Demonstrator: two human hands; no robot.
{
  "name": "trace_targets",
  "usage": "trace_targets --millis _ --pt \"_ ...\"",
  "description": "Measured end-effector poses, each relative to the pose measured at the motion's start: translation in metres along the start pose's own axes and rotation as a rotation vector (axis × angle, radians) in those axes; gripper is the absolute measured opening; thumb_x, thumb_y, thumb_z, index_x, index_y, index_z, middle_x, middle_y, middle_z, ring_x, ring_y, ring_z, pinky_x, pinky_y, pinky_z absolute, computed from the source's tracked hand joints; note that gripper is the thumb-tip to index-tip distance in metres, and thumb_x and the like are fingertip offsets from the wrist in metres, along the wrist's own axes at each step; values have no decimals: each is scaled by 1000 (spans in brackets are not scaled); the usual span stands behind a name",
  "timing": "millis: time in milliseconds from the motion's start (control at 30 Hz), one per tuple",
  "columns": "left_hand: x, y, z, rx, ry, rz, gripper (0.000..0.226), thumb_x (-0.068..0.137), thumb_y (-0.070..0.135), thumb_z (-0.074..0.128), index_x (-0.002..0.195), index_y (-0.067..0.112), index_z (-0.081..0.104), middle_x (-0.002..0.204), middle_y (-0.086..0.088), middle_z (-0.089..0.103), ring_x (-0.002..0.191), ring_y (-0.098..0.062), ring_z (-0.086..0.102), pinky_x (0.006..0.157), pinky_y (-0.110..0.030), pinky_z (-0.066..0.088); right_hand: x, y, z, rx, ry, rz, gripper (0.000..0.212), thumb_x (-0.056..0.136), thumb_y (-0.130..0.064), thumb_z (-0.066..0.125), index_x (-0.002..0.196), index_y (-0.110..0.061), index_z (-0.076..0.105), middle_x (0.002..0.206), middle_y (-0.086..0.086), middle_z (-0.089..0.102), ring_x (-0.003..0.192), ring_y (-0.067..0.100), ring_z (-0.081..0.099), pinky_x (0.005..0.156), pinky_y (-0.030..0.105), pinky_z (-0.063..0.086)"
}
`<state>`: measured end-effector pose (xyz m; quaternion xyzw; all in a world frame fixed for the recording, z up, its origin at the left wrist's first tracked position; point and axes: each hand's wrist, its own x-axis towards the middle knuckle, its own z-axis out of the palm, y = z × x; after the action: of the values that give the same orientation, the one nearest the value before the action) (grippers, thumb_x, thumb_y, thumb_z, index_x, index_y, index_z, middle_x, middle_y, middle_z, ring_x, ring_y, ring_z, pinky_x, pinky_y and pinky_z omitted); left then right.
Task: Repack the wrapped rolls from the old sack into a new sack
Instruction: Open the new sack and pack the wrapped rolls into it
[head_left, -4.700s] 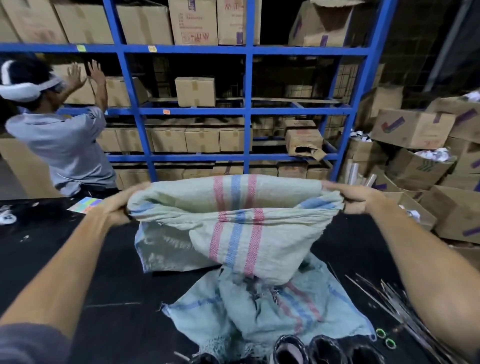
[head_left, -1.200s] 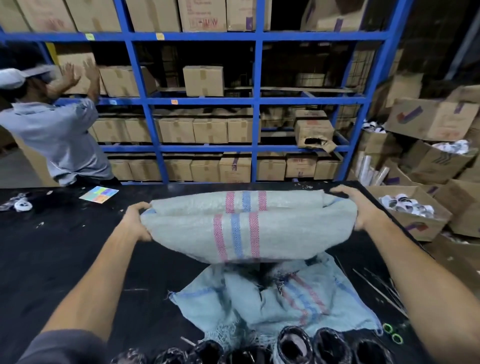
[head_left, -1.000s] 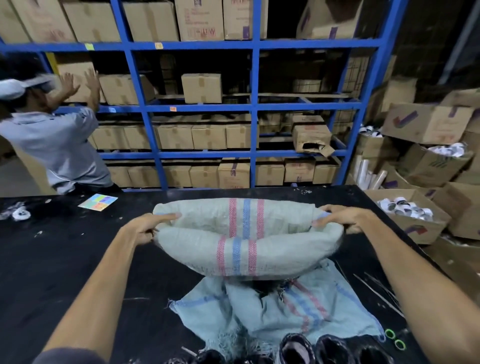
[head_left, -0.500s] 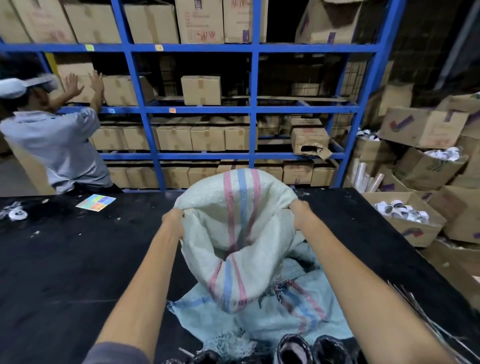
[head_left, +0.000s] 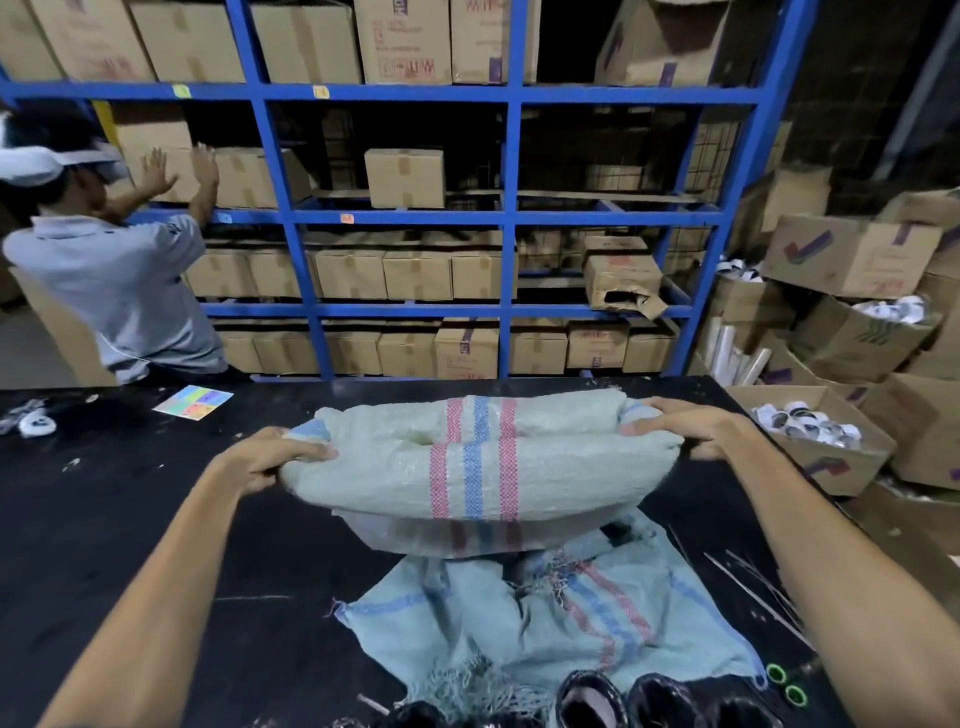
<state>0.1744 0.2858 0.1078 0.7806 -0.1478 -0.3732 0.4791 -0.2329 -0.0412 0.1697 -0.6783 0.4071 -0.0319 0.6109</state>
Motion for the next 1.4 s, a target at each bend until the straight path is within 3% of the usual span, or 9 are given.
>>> trace_targets --millis 167,333,533,667,767,900,1033,1167,1400 --pt "20 -7 24 115 343 41 59 59 33 95 102 7 63 104 -12 68 85 -25 63 62 -35 52 55 20 -2 -464 534 54 46 46 -46 88 84 -28 69 109 9 69 106 29 62 82 34 52" --pt "12 4 67 -45 561 -47 43 81 25 78 114 3 62 122 -14 64 109 -35 64 90 -40 54 60 16 56 -322 890 45 28 88 -22 66 113 -12 69 116 15 67 108 35 64 85 39 53" --pt "6 25 113 -617 283 -25 42 101 20 41 138 5 49 126 -12 58 95 -30 60 60 -31 50 60 20 79 44 627 -75 45 100 -18 53 143 -9 45 147 7 46 126 25 50 98 29 42" --pt "10 17 51 -715 184 -180 12 79 18 57 78 10 66 69 5 56 74 -17 57 54 -23 44 56 33 18 -1 491 50 35 91 -13 62 125 -13 62 125 12 66 99 24 63 83 34 53" --pt "1 4 10 -873 -7 -222 18 70 21 57 52 16 59 66 -1 67 75 -23 60 71 -34 50 37 42 -6 782 166 118 31 98 -24 47 118 -10 67 107 20 71 88 33 69 74 42 60" --pt "-13 2 17 -506 -60 -24 46 75 45 81 107 13 72 106 -13 76 100 -31 69 93 -48 53 24 24 9 704 -63 -39 37 88 -37 71 111 -8 73 108 18 74 89 30 74 81 44 61" --pt "-3 -7 14 115 224 72 103 40 40 101 125 17 49 115 -5 66 106 -26 64 91 -45 55 33 23 6 26 128 1 87 56 -15 97 129 -18 48 119 12 62 97 22 66 71 37 59" --pt "-10 -8 34 475 563 170 60 56 48 93 95 12 65 102 -10 69 95 -29 62 74 -39 51 60 31 16 -405 548 -27 61 57 -43 91 109 -24 64 125 14 59 112 31 57 90 40 52" --pt "-27 20 107 -428 487 -20 44 100 17 51 140 1 47 142 -18 53 127 -35 54 96 -40 47 67 8 107 52 738 -26 37 97 -7 48 134 -1 50 133 21 57 120 38 55 83 35 43"
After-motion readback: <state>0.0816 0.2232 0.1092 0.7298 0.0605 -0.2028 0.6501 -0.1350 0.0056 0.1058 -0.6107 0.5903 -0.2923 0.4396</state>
